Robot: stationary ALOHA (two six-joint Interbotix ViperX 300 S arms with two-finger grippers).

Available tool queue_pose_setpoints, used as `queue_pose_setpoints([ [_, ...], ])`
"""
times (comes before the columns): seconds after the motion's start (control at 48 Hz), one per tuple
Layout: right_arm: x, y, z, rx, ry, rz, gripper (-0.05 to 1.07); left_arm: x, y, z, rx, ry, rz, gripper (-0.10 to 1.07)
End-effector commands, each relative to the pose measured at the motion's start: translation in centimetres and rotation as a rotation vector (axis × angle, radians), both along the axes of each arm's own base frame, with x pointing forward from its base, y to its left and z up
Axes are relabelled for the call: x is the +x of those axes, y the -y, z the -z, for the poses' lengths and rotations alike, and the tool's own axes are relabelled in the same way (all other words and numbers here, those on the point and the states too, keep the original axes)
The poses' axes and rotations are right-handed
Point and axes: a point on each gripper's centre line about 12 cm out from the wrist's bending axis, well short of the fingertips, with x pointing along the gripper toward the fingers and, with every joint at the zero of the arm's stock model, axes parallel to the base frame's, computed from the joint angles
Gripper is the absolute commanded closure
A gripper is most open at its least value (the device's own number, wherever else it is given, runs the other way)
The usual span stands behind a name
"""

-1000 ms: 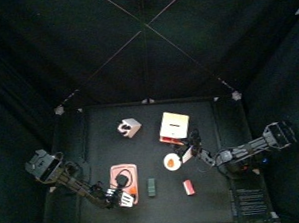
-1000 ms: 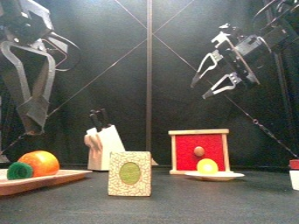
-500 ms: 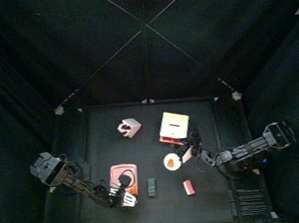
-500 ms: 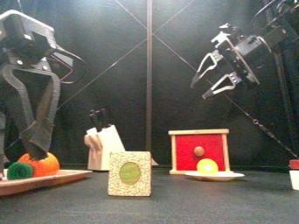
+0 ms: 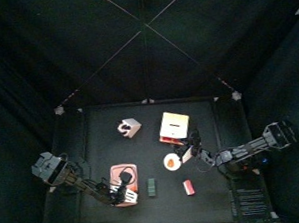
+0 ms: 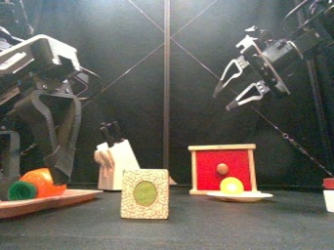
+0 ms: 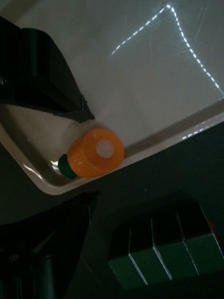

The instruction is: Grab carrot top

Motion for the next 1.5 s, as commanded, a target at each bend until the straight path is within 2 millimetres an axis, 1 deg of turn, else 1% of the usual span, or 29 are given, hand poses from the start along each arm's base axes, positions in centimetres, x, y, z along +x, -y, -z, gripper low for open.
queue_pose_setpoints([
  [0.0, 0.2, 0.0, -0.9, -0.003, 0.028, -0.002, 0.14, 0.4, -0.1, -0.4, -0.007, 0.015, -0.004, 0.06],
  [0.188, 0.2, 0.0, -0.9, -0.002, 0.028, -0.001, 0.14, 0.5, 0.1, -0.1, -0.02, 0.014, 0.003, 0.17],
  [0.312, 0.2, -0.1, -0.9, -0.003, 0.028, -0.003, 0.14, 0.5, 0.2, 0.1, -0.031, 0.014, 0.007, 0.22],
  [0.479, 0.2, -0.1, -0.9, -0.002, 0.028, -0.002, 0.14, 0.4, 0.2, -0.3, -0.032, 0.023, 0.012, 0.22],
  [0.604, 0.2, -0.1, -0.9, -0.002, 0.028, -0.002, 0.14, 0.2, 0.0, -1.5, -0.04, 0.049, 0.03, 0.22],
  [0.792, 0.2, -0.1, -1.0, -0.002, 0.029, -0.004, 0.14, -0.9, -0.7, -3.2, -0.029, 0.093, 0.073, 0.22],
  [0.896, 0.2, -0.1, -0.9, -0.003, 0.028, -0.005, 0.14, -1.3, -1.1, -4.2, -0.01, 0.126, 0.126, 0.22],
  [1.083, 0.1, -0.2, -0.8, -0.006, 0.024, -0.009, 0.14, -1.9, -1.3, -5.9, 0.032, 0.191, 0.291, 0.22],
  [1.167, 0.1, -0.3, -0.6, -0.006, 0.019, -0.013, 0.14, -2.0, -1.6, -6.4, 0.032, 0.212, 0.325, 0.22],
  [1.292, 0.1, -0.5, -0.6, -0.004, 0.019, -0.022, 0.14, -2.2, -1.8, -6.7, 0.034, 0.226, 0.371, 0.22],
  [1.479, 0.2, -1.6, -0.6, -0.004, 0.019, -0.06, 0.14, -2.4, -1.9, -6.2, 0.055, 0.207, 0.405, 0.22],
])
